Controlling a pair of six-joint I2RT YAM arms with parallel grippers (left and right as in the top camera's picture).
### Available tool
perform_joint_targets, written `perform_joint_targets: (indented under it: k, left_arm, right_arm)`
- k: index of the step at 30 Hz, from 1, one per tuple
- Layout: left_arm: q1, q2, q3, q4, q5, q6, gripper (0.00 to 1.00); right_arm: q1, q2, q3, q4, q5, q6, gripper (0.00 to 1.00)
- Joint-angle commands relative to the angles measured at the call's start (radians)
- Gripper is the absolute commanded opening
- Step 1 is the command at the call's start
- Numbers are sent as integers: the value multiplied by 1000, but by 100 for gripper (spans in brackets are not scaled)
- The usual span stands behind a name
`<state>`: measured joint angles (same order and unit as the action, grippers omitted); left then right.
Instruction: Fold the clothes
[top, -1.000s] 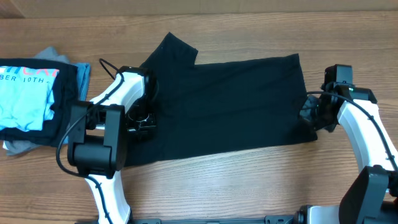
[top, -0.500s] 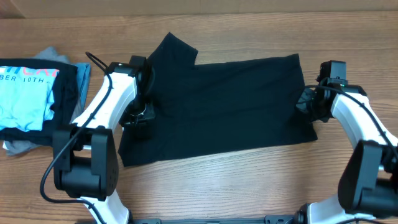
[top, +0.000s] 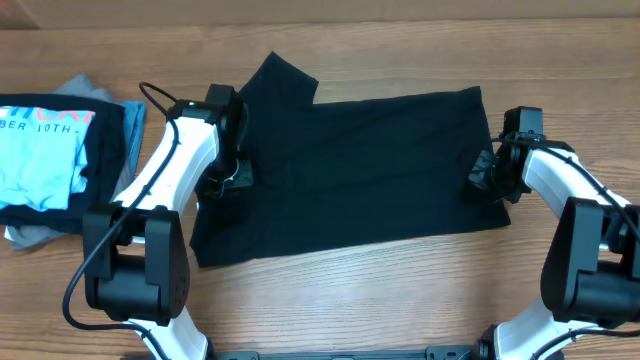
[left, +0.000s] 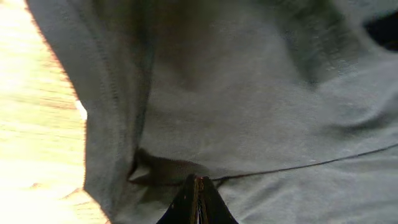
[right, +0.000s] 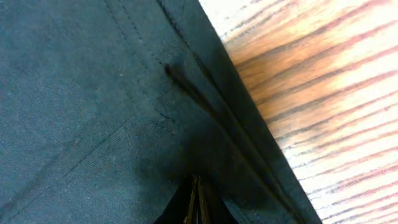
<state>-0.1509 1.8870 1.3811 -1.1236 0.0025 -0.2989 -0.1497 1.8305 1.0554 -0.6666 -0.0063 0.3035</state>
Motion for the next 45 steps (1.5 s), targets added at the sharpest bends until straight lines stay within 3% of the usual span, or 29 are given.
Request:
perform_joint_targets:
  k: [1, 15, 25, 29, 31, 33, 36, 41, 45]
  left_arm:
    - [-1, -23, -5, 18, 43, 34, 4]
    - [-1, -23, -5, 6, 43, 38, 4]
    - [-2, -82, 21, 26, 85, 50, 4]
    - [-1, -138, 72, 105, 135, 61, 5]
    - [-1, -145, 115, 121, 155, 67, 12]
    - [-2, -144, 160, 135, 179, 68, 35]
    - [-1, -144, 194, 233, 244, 108, 61]
    - [-2, -102, 193, 414, 257, 120, 82]
    - [-2, -14, 193, 548, 260, 146, 93]
  right_arm:
    - [-3, 19, -84, -47, 95, 74, 4]
    - [-5, 17, -142, -204, 123, 192, 4]
    - [-5, -134, -63, -287, 122, 189, 4]
    - [-5, -210, 13, -293, 90, 93, 4]
    - [-5, -221, 55, -314, 64, 61, 4]
    - [-5, -220, 112, -348, 48, 59, 4]
    - [-5, -220, 174, -336, 47, 58, 8]
    - [-8, -213, 183, -172, 50, 31, 18]
    - [-9, -200, 183, -60, 49, 28, 18]
